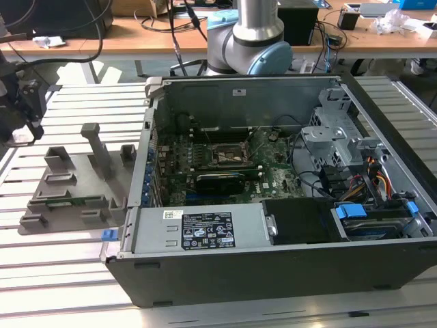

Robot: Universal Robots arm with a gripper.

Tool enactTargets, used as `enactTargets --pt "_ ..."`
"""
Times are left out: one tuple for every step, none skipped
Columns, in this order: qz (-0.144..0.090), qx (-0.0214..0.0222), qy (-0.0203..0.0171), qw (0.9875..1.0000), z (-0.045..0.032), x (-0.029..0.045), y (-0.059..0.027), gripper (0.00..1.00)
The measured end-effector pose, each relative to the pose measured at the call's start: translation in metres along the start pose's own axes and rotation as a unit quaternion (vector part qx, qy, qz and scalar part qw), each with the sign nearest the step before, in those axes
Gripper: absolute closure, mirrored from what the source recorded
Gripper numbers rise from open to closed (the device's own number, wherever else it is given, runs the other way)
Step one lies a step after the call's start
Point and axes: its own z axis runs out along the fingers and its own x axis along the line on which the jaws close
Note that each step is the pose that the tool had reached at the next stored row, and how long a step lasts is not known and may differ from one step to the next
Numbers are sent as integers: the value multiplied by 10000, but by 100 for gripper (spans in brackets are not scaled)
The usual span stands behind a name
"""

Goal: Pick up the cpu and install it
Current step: 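Pick up the cpu and move it towards the insertion slot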

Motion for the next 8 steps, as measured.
enactTargets --pt "0 0 0 10000 -17 0 0 45" --pt "0 0 0 10000 -38 -1 -1 45" --pt "0 -1 -1 10000 -55 -1 -2 45" --pt "0 0 0 10000 -74 -1 -3 45" --pt "0 0 0 10000 -93 -2 -3 45" --pt "0 0 0 10000 -119 -2 -4 45" --pt "0 0 0 10000 -139 -2 -5 45" --pt "0 0 0 10000 -168 -3 -6 45"
